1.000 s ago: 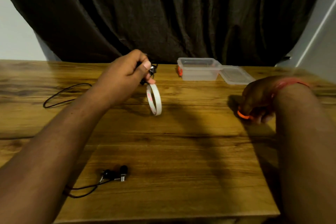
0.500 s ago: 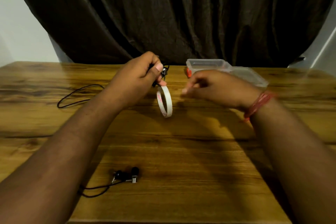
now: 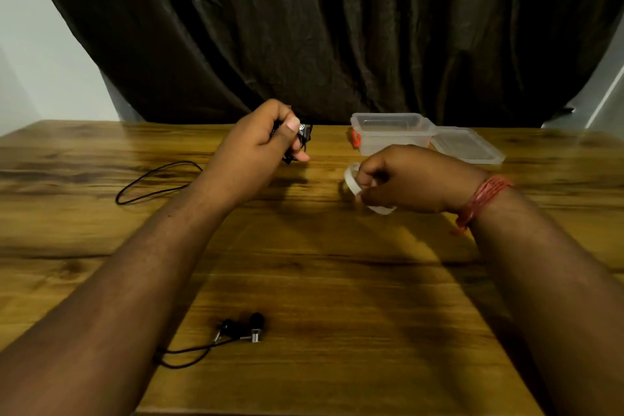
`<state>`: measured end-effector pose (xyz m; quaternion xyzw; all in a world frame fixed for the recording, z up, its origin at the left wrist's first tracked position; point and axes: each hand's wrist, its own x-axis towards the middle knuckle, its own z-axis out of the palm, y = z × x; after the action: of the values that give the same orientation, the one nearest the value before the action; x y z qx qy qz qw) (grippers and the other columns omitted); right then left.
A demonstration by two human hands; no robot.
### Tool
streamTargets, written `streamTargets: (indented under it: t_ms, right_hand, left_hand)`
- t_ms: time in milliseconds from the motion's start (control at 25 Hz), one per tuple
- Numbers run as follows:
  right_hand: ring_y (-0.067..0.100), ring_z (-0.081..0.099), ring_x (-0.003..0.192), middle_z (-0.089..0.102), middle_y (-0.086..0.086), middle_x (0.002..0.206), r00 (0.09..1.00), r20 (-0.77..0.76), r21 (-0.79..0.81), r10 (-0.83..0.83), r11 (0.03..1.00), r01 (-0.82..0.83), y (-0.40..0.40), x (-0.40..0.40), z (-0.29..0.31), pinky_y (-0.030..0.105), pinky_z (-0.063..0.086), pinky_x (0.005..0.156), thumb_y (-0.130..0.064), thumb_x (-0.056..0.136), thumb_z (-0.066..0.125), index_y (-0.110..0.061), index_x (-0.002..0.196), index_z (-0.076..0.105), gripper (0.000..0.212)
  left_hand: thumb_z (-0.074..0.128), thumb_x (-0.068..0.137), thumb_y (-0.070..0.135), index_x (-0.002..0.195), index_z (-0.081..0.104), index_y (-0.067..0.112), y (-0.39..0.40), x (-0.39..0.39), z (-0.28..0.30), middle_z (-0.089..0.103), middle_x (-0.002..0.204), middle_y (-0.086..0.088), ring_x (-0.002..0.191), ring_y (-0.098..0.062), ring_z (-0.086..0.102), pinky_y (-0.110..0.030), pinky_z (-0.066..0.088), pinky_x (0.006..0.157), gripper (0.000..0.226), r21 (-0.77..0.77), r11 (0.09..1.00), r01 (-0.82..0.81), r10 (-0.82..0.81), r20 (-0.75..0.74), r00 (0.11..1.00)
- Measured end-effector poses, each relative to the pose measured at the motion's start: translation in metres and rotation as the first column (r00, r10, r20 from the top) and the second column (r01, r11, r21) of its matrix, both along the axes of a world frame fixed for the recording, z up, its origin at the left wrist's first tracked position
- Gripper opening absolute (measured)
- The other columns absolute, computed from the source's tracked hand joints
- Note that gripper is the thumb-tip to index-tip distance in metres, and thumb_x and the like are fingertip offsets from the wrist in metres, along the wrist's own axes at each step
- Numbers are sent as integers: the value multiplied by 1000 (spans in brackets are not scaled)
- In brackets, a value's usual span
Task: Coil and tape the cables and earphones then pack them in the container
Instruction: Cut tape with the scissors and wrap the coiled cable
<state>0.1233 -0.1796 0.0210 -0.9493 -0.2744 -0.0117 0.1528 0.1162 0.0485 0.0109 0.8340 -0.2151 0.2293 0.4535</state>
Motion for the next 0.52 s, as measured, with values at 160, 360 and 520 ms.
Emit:
streamTargets:
  t_ms: [160,360,520]
  right_hand:
    - [13,54,72,60,-4,74,991,-51,-306,-123,946,102,-13,1,0,27,41,61,-35,85,69,-23,70,62,21]
    - [14,52,71,56,-8,73,981,-27,-440,-193,883,162,-19,1,0,27,43,65,-39,84,70,-27,64,56,27]
    - [9,50,69,56,-10,72,977,-60,-465,-205,872,154,-21,3,-1,27,40,64,-40,83,71,-30,68,59,22]
  left_hand:
    - [42,104,24,89,51,21,-2,1,-3,70,85,-2,78,1,70,-7,45,66,18,53,999,3,-1,-27,1000]
    - [43,104,26,91,52,20,-1,4,-6,70,83,1,76,8,66,-3,39,61,17,120,993,-3,3,0,1000]
    - [42,104,30,87,49,31,-2,5,-8,69,82,5,77,6,68,-8,39,60,18,159,987,1,-1,3,1000]
